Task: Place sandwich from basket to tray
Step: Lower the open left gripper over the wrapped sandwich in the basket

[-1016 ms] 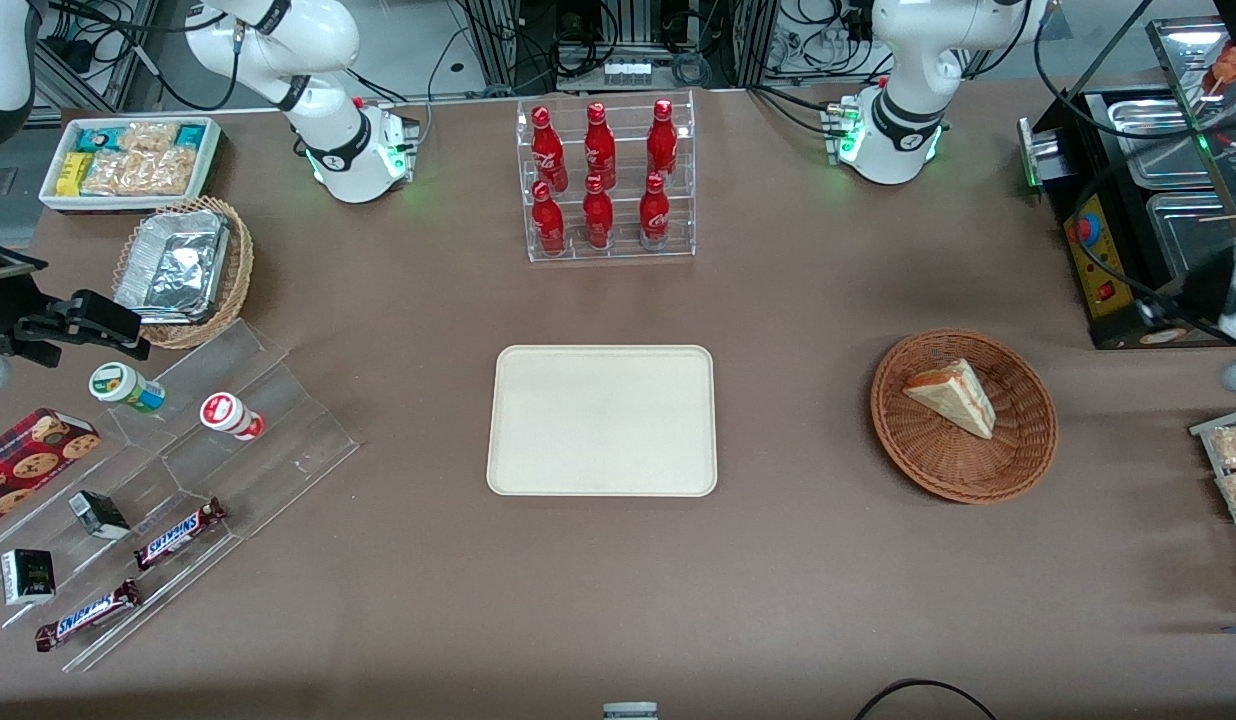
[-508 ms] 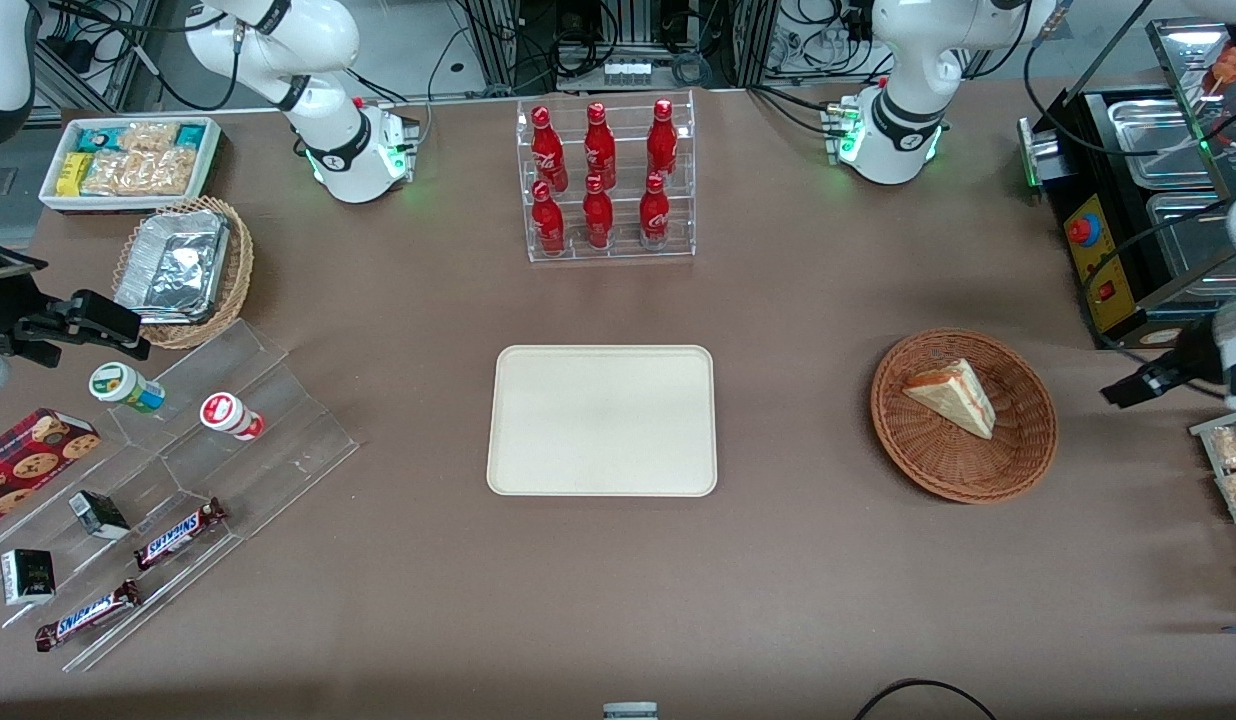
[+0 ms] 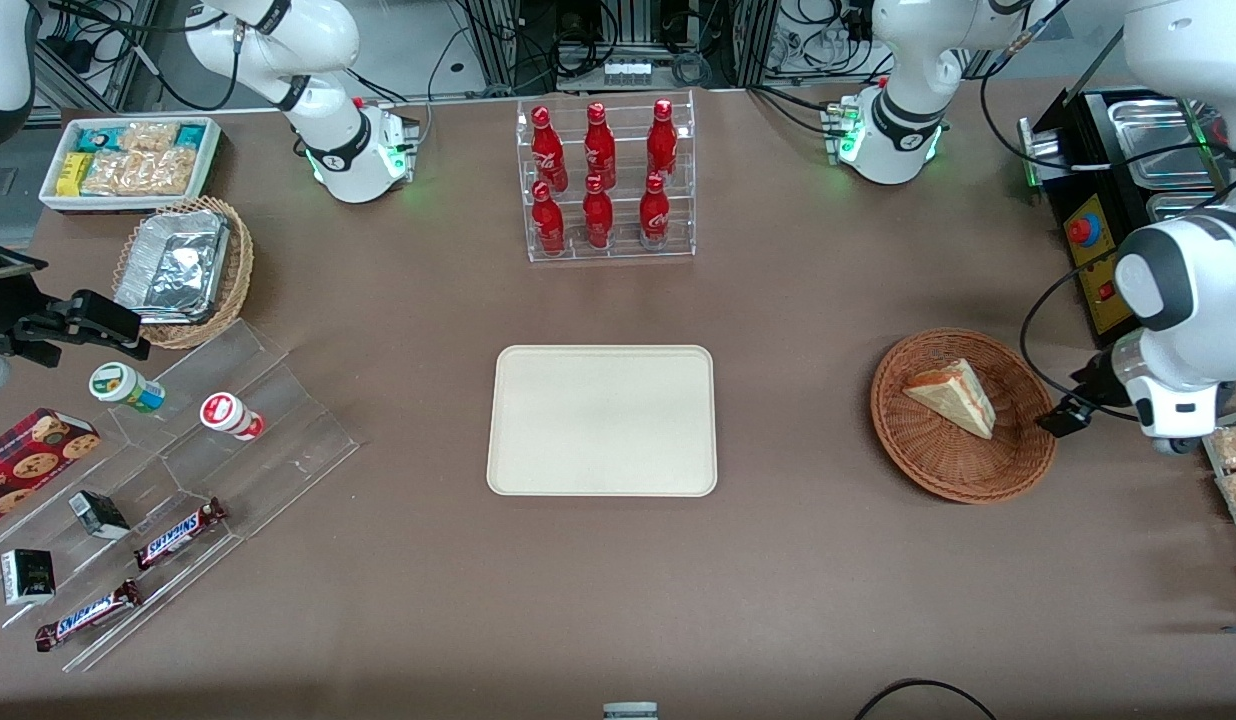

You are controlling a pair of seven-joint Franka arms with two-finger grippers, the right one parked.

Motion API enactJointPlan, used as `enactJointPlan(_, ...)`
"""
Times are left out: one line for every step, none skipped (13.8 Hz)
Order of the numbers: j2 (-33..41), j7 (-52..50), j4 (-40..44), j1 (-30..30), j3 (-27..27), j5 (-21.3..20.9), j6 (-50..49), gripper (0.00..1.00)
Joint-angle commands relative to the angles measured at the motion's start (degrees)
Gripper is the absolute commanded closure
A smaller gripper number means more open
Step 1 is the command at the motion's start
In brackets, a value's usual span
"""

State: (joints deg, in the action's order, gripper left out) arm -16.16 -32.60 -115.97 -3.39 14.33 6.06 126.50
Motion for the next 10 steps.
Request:
enactJointPlan(0.26,-1.59,-2.15,-0.47,0.08,1.67,1.11,0.00)
enactJointPlan(-0.62,-1.59,-3.02,-0.47,0.08,3.15,1.46,0.00)
enactJointPlan(-0.97,-1.59,-4.68,-1.00,0.08,4.82,3.90,0.02)
enactJointPlan(-0.98,-2.38,-6.79,-1.26,0.08,5.97,6.54,0.02)
enactJointPlan(-1.15,-3.69,-7.59,-1.53,-0.09,6.59,7.61,0.02)
enactJointPlan(-1.41,-4.48,-7.69,-1.79,-0.18,6.68,7.62,0.01)
enactJointPlan(-1.85,-5.71,-7.60,-2.14,-0.18,6.77,7.53,0.01)
enactJointPlan(-2.38,-7.81,-7.34,-2.40,-0.44,6.77,7.62,0.01)
enactJointPlan(-2.90,-9.66,-7.08,-3.10,-0.45,6.77,7.79,0.01)
enactJointPlan(-3.08,-10.46,-6.81,-4.15,-0.45,6.86,7.80,0.01)
